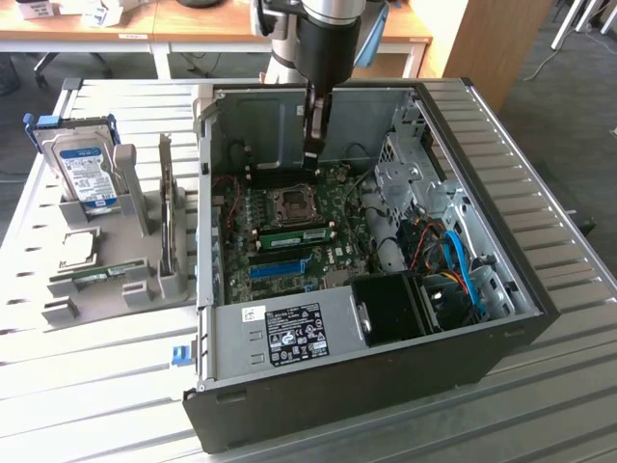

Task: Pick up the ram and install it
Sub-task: 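Press down the ram until it locks into place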

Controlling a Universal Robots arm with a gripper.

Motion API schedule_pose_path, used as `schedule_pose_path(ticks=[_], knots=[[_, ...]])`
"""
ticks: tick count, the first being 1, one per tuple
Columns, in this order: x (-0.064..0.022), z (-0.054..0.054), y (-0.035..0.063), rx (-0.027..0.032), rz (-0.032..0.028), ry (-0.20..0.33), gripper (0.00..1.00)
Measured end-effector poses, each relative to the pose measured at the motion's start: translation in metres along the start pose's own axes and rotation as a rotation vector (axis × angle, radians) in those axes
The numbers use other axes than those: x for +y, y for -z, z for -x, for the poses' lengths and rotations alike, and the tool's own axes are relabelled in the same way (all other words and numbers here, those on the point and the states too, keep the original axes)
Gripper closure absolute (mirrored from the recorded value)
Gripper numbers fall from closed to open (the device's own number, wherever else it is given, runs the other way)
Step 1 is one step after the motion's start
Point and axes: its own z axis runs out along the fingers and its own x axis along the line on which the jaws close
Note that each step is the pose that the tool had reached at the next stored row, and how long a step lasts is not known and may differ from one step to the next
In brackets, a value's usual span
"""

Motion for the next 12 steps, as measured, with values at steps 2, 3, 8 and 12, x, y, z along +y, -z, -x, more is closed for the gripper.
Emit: schedule_pose_path(ticks=[2,3,8,12], knots=[[0.0,0.0,-0.0002,-0.0007,-0.0003,-0.036,0.89],[0.0,0.0,-0.0003,-0.0012,-0.0005,-0.056,0.89],[0.0,0.0,-0.0007,-0.0031,-0.0013,-0.145,0.89],[0.0,0.0,-0.001,-0.0045,-0.002,-0.219,0.89]])
